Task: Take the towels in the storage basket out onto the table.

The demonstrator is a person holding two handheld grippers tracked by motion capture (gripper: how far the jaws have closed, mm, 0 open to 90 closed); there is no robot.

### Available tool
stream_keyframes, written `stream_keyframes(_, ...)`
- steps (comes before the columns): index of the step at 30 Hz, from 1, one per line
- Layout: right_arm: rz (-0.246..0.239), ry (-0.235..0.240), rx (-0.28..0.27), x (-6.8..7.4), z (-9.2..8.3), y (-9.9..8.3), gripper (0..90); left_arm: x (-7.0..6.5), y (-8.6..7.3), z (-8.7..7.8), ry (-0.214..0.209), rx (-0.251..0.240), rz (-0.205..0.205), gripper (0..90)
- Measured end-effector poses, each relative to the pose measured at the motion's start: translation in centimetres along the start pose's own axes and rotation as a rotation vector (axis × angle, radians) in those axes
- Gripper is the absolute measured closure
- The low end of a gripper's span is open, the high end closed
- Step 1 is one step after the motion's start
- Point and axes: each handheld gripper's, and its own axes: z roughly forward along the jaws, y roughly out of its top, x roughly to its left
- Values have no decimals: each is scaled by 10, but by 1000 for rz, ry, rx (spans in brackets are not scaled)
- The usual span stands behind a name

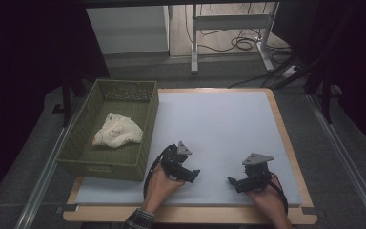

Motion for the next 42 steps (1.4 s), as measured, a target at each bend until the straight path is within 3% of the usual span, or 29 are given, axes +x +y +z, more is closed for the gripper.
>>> stream_keyframes(21,-4,0,2,0,0,0,8,21,42,-2,-70,79,-3,48)
stream_keyframes(33,-6,-1,0,0,0,0,8,40,74,-13,-24,155,11,47)
stream_keyframes(42,-6,-1,0,0,0,0,8,57,95,-31,28,193,21,47)
